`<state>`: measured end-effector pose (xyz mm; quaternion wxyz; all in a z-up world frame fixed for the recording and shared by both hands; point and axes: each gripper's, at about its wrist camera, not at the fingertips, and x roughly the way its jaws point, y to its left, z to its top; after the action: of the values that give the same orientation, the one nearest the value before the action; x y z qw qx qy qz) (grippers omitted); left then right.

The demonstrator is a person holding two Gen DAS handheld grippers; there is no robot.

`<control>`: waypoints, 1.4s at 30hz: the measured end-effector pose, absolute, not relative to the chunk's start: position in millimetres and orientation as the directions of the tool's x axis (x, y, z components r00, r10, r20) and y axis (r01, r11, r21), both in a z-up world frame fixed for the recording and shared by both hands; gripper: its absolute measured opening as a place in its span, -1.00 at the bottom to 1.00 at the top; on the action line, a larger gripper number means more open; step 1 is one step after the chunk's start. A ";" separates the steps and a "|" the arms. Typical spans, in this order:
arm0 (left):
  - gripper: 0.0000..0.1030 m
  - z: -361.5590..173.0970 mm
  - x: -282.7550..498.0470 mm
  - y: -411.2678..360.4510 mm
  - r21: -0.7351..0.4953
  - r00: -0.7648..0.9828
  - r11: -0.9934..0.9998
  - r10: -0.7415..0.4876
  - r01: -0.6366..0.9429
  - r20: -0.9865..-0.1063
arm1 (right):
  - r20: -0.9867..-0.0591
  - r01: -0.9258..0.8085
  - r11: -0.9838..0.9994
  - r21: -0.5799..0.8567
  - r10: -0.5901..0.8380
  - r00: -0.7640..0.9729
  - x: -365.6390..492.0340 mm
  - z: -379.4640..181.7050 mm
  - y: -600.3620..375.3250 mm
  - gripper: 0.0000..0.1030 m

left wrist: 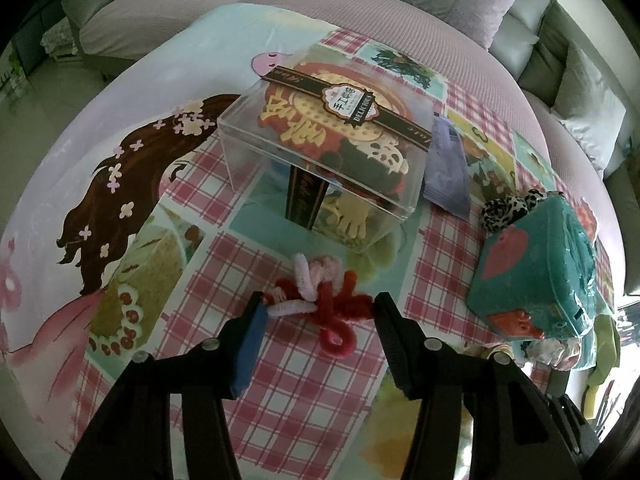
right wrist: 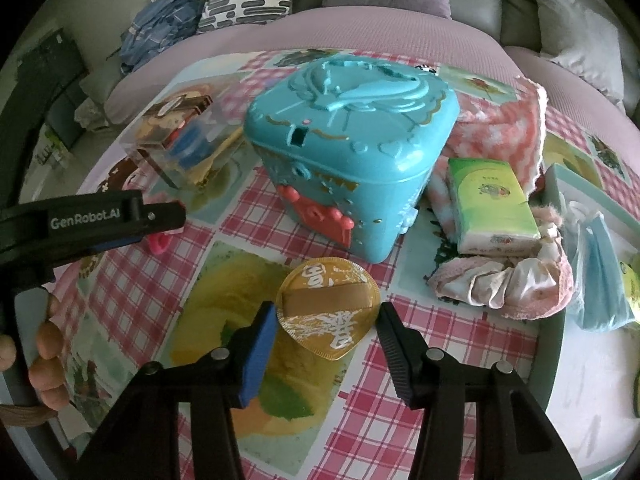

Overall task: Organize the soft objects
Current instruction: 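Lift the red toy with the left tool while the right tool carries the gold package to the tray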

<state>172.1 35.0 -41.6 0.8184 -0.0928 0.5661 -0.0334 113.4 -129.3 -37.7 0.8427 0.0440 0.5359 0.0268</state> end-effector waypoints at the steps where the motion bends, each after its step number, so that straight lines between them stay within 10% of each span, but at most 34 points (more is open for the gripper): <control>1: 0.09 -41.7 172.0 34.9 -0.189 0.358 0.981 -0.159 -0.051 -0.920 | -0.900 0.004 0.994 0.105 0.094 0.425 112.9 -36.7 -130.3 0.05; 42: 0.09 78.8 119.1 -68.0 -0.128 0.580 0.963 -0.247 0.238 -0.776 | -0.823 0.282 0.947 0.156 -0.034 0.567 66.4 41.5 -244.6 0.05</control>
<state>119.1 -68.0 78.8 0.8889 -0.0051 0.4374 -0.1362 66.4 -244.6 41.5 0.8747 0.1360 0.4563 -0.0903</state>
